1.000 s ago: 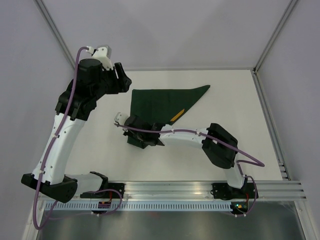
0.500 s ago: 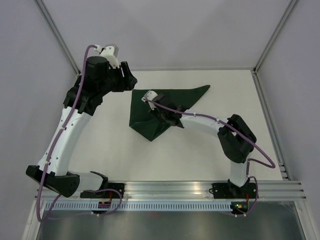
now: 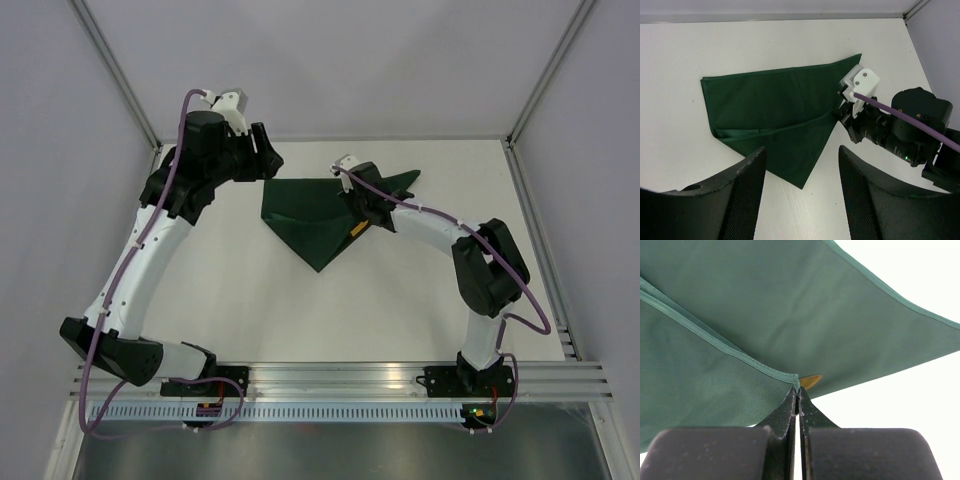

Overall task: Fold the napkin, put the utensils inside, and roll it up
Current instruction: Fold the napkin at the center of the board.

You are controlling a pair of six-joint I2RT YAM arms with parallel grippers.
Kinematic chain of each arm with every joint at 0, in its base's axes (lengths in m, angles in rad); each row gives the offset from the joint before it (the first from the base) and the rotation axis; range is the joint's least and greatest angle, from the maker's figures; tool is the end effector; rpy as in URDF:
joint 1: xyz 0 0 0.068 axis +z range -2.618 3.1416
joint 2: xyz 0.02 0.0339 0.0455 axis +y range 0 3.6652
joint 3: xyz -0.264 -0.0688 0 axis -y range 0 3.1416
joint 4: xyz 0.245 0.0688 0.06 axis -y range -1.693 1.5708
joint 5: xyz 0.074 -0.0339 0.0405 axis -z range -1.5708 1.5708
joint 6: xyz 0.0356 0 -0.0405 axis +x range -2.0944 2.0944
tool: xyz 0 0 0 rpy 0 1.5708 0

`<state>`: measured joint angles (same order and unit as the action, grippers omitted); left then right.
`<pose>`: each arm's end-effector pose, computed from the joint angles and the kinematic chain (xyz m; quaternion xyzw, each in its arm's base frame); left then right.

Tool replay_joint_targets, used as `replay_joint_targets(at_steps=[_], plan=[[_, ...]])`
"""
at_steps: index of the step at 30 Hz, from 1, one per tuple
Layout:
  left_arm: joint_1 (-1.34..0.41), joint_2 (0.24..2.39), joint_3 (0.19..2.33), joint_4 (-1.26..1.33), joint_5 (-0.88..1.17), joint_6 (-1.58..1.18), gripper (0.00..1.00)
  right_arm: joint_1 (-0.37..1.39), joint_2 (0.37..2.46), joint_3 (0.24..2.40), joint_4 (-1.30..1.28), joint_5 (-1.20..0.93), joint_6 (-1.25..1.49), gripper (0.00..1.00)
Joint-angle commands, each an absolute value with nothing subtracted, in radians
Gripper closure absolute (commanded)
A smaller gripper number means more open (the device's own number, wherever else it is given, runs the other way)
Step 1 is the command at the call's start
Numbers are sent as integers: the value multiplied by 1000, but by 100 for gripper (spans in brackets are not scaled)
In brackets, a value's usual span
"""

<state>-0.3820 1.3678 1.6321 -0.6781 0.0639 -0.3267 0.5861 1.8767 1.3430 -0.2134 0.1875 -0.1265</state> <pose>0.2663 -0.1094 0.4500 0.0406 0.8361 -0.2147 0.5033 0.3543 0.2273 0.2182 -0.2831 0.8681 0.0073 0.4076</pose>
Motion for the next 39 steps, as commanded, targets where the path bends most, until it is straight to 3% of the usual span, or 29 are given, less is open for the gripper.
replay_joint_targets(at_steps=[1, 19, 23, 24, 28, 39], plan=[[-383, 1374, 1628, -643, 107, -370, 36, 554, 1871, 1344, -196, 179, -133, 100], [-383, 1382, 1592, -618, 129, -376, 36, 503, 1993, 1384, -215, 175, -147, 99], [-383, 1384, 1589, -615, 130, -374, 36, 499, 2008, 1387, -221, 179, -147, 83], [-383, 1385, 1586, -614, 133, -374, 36, 497, 2009, 1388, -219, 179, -147, 73], [-383, 1387, 1572, -600, 140, -380, 36, 473, 2008, 1425, -241, 166, -135, 50], [-388, 1387, 1546, -571, 163, -394, 36, 313, 2046, 1617, -377, 23, -42, 41]])
